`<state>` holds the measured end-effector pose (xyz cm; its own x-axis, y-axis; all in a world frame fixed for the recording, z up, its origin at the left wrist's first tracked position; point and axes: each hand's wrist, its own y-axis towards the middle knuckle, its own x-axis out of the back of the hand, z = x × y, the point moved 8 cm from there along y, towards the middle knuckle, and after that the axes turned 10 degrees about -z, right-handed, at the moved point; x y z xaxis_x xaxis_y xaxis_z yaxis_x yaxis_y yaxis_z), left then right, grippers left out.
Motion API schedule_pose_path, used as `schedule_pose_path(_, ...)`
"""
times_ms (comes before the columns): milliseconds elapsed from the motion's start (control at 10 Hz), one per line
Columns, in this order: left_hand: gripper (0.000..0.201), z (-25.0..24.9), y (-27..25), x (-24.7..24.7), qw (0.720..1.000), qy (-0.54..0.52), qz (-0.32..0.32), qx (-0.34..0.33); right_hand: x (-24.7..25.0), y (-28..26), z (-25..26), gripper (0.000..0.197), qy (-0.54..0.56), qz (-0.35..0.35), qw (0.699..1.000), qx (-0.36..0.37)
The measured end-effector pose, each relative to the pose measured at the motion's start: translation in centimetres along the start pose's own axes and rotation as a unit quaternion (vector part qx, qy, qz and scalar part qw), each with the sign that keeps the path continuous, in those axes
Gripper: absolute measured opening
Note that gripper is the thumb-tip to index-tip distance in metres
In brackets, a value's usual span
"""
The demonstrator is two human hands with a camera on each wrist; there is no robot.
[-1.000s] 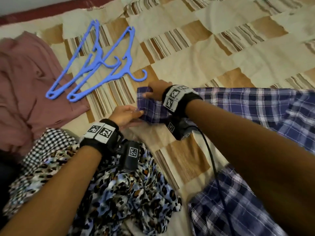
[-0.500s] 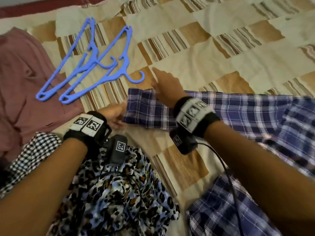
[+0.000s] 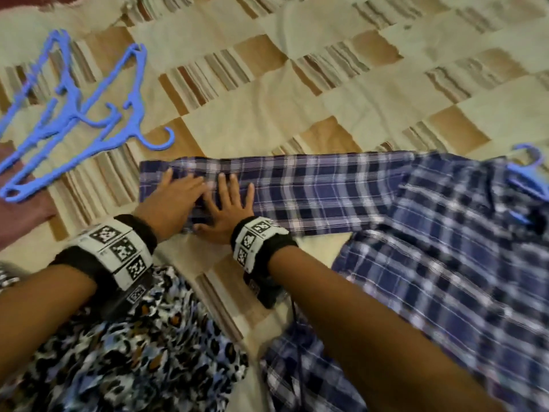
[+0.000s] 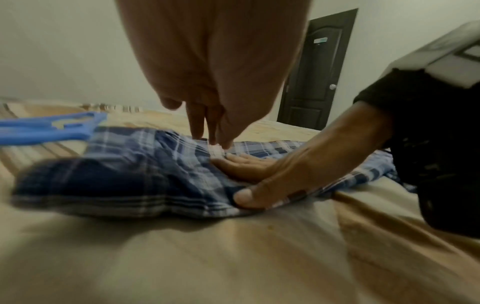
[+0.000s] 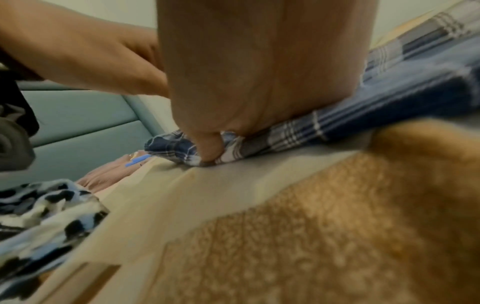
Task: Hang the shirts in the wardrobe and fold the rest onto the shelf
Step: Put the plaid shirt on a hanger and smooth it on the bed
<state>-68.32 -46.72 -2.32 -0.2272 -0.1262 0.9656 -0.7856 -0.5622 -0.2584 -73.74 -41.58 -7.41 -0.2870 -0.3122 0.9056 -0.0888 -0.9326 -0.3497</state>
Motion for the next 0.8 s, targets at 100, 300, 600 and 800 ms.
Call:
schedule_pose_path(100, 0.091, 1.6, 0.2, -3.0, 0.984, 0.078, 0.141, 0.074, 0.5, -0.7, -1.4, 0.074, -0.017, -0.034, 0.999, 0.03)
schedule_pose_path(300, 0.111, 3.8, 1.1, -5.1, 0.975, 0.089, 0.146, 0.142, 4.5, -6.5, -21.0, 0.085, -0.082, -0.087, 0.99, -0.077)
schedule_pose_path(600, 0.106, 5.2, 5.6, -9.4, 0.978, -0.069, 0.011, 0.199, 10.5, -15.2, -33.5, 0.068, 0.043, -0.129, 0.967, -0.216)
schedule_pose_path(800, 0.053, -25.1, -5.5, 4.1, 0.933, -0.304, 0.042, 0.185, -0.2, -22.4, -20.3, 0.087, 0.023, -0.094, 0.989, -0.116)
